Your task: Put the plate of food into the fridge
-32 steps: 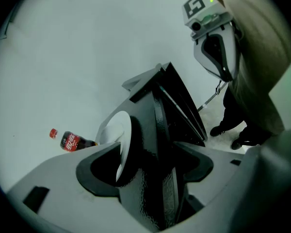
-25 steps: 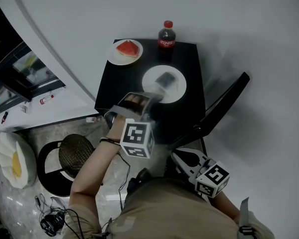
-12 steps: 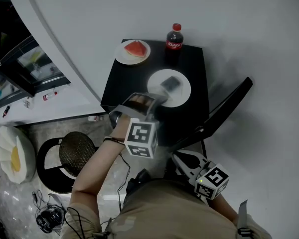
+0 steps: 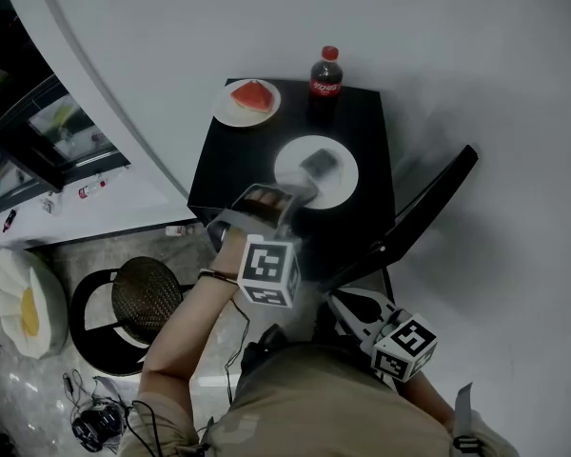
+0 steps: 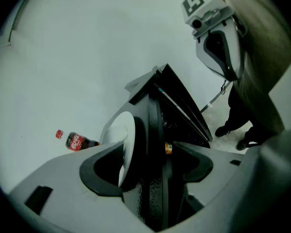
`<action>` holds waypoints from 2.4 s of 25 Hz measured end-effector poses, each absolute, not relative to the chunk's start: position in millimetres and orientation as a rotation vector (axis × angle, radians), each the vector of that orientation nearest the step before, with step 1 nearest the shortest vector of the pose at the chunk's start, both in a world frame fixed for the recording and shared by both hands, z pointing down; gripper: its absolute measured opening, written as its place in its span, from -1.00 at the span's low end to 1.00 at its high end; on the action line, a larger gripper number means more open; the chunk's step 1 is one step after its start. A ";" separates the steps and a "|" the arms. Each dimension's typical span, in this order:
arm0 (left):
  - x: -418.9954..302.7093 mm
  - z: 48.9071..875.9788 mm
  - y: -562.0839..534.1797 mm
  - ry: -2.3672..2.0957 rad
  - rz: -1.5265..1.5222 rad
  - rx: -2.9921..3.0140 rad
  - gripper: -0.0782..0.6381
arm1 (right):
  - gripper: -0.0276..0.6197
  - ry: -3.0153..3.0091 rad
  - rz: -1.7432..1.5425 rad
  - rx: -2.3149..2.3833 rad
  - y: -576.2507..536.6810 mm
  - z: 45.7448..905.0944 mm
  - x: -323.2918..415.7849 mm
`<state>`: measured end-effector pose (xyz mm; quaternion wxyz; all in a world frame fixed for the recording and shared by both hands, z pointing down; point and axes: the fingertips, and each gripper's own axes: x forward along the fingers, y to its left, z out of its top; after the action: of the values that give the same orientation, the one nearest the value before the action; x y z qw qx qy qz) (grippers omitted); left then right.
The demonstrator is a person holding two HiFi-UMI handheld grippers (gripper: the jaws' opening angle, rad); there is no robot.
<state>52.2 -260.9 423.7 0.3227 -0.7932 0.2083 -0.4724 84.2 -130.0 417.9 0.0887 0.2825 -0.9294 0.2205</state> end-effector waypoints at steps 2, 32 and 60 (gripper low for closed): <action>50.4 424.6 -257.8 0.568 -1.231 -2.092 0.09 | -0.85 -2.764 0.662 0.845 -131.3 418.4 85.0; 25.1 395.3 -238.9 0.792 -1.047 -2.174 -0.54 | -0.85 -2.810 1.038 0.931 -164.9 404.2 87.5; 12.6 392.5 -202.0 0.739 -0.966 -2.234 -0.54 | -0.83 -2.806 1.484 1.101 -233.8 373.6 91.4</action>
<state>12.6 -202.0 392.5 0.2945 -0.8394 0.2776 -0.3627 91.4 -233.8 373.6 -0.1088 0.3257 -0.8302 0.4392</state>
